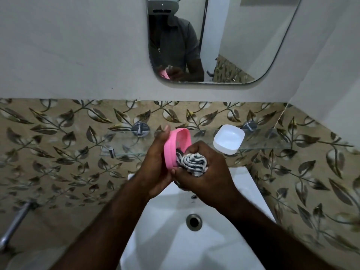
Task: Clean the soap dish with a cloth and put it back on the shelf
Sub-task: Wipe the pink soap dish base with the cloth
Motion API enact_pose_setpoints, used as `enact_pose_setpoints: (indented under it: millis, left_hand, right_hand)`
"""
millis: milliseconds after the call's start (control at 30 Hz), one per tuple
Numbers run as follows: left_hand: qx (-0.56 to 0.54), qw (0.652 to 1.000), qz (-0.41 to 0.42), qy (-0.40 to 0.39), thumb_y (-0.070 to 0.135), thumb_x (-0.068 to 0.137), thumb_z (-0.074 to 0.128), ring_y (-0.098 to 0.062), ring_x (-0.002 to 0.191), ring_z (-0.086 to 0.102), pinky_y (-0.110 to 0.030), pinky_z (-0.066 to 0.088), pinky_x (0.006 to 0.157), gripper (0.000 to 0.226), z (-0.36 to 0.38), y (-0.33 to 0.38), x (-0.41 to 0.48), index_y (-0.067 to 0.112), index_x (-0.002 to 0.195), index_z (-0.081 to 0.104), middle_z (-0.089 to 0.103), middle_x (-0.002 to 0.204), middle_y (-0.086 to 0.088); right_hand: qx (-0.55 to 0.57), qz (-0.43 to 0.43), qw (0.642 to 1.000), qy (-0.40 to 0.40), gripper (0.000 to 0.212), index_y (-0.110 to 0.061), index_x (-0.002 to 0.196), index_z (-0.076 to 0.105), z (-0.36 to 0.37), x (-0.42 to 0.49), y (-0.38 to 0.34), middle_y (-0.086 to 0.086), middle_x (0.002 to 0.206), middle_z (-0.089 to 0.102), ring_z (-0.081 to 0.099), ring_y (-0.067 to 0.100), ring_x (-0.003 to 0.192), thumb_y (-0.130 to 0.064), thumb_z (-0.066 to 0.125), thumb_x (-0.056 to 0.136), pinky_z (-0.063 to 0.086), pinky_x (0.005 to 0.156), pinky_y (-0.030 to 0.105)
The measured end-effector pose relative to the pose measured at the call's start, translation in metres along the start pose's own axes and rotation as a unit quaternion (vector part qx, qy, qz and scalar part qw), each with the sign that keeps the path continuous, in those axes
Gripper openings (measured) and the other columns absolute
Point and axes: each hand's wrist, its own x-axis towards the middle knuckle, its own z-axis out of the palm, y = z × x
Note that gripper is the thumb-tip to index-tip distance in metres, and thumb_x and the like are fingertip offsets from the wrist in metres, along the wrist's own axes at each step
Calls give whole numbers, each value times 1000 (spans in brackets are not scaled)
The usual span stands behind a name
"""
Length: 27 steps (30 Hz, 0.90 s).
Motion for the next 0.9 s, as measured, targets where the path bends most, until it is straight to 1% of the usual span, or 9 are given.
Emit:
enact_pose_setpoints:
  millis: [100, 267, 367, 433, 567, 633, 733, 800, 900]
  left_hand:
    - [-5, 994, 109, -13, 67, 48, 82, -22, 87, 72, -32, 59, 73, 73, 2, -16, -2, 13, 97, 76, 75, 91, -11]
    - [-36, 985, 166, -27, 57, 45, 85, -18, 75, 72, -27, 58, 65, 64, 2, -17, -3, 18, 95, 77, 75, 80, -5]
    - [-76, 986, 148, 23, 55, 36, 87, -20, 70, 66, -27, 56, 64, 64, -3, -18, -1, 14, 84, 78, 68, 75, -8]
    - [-131, 979, 150, 30, 51, 39, 87, -23, 76, 61, -31, 53, 69, 68, -5, -19, 0, 9, 91, 73, 64, 81, -12]
    - [-103, 981, 164, 27, 49, 45, 87, -25, 83, 58, -35, 46, 71, 73, -3, -17, 2, 10, 104, 67, 62, 91, -13]
    - [-107, 979, 171, 32, 49, 43, 87, -23, 81, 59, -33, 47, 69, 65, 1, -17, 4, 13, 95, 72, 64, 86, -10]
    - [-120, 976, 172, 49, 48, 38, 88, -21, 74, 61, -30, 52, 67, 63, 5, -17, 6, 11, 86, 73, 64, 78, -9]
    - [-131, 976, 166, 52, 47, 37, 88, -21, 72, 61, -30, 52, 67, 64, 3, -16, 6, 8, 85, 71, 62, 76, -10]
    - [-126, 977, 158, 67, 37, 48, 84, -21, 75, 59, -30, 50, 67, 46, 2, -19, 7, 11, 85, 73, 62, 80, -10]
  right_hand:
    - [56, 20, 998, -3, 42, -26, 76, 56, 6, 4, -17, -12, 66, 65, 61, 2, 60, 9, 80, 70, 52, 58, 20]
    - [55, 37, 997, -47, 36, -25, 92, 62, 10, 2, -17, -6, 83, 71, 70, 12, 78, -3, 81, 72, 60, 75, 40]
    - [-93, -73, 991, -65, 29, -21, 104, 67, 11, -2, -7, -3, 98, 70, 67, 16, 90, -12, 75, 78, 55, 81, 39]
    - [-232, -159, 956, -86, 26, -15, 105, 67, 6, 0, 5, 3, 101, 68, 62, 23, 92, -11, 70, 79, 51, 79, 36]
    - [-394, -160, 901, -79, 24, -17, 96, 70, -15, 16, 30, 4, 95, 68, 58, 29, 80, -13, 58, 76, 50, 64, 43]
    - [-352, -117, 927, -52, 24, -17, 90, 71, -11, 16, 29, 2, 89, 69, 60, 27, 78, -12, 58, 71, 51, 64, 43]
    - [-162, -6, 987, -12, 22, -20, 88, 71, 6, 7, 10, -3, 86, 71, 65, 16, 79, -16, 62, 68, 53, 71, 32]
    - [-162, -50, 985, -23, 20, -20, 91, 71, 9, 3, 9, -3, 89, 71, 65, 14, 83, -20, 63, 72, 51, 73, 25]
    - [-300, -104, 946, -64, 25, -18, 98, 70, -2, 11, 31, 0, 95, 70, 62, 25, 86, -10, 70, 74, 50, 72, 36]
